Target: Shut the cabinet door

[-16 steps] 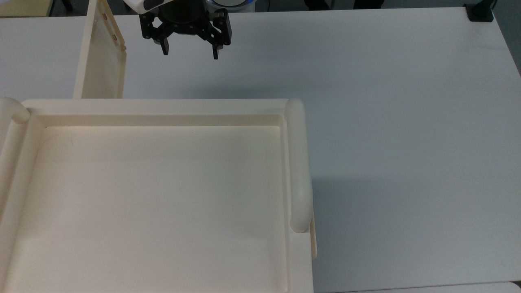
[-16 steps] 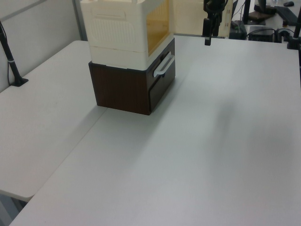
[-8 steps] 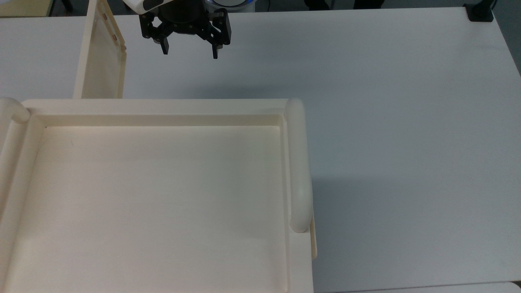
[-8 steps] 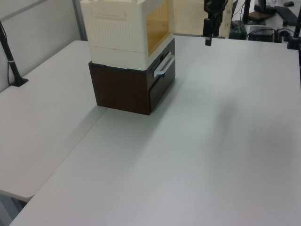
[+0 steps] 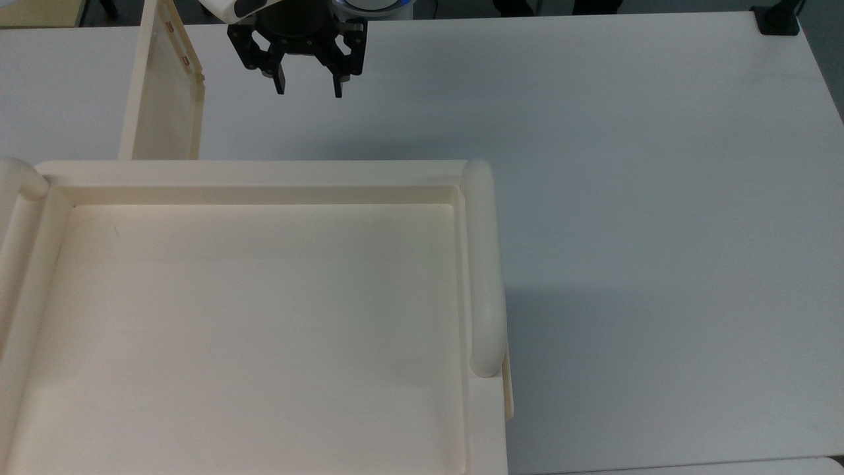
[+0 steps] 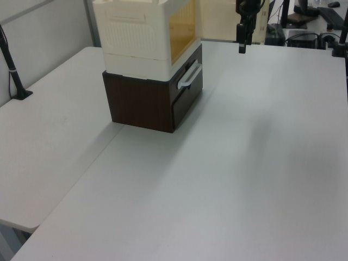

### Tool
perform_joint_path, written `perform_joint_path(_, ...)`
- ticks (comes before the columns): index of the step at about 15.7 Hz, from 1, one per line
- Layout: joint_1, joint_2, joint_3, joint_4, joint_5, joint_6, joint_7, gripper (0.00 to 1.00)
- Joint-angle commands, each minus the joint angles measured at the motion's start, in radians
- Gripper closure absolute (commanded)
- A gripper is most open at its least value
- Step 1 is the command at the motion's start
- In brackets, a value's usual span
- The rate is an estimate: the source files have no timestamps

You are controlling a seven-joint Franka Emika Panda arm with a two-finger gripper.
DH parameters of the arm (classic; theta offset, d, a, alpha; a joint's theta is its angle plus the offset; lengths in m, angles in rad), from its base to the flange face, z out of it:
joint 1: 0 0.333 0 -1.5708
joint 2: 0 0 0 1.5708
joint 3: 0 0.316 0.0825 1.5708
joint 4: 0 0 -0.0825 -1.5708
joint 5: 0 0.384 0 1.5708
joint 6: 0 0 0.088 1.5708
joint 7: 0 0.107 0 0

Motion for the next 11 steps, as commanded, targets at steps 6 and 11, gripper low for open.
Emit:
perform_joint_path(6,-0.014,-0.031,-0.003,0.004,0.012,-0.021,-0.042,1.00)
perform_joint_path(11,-0.017,-0.066,-0.009,0.098,0.012,-0.020,-0.039,1.00)
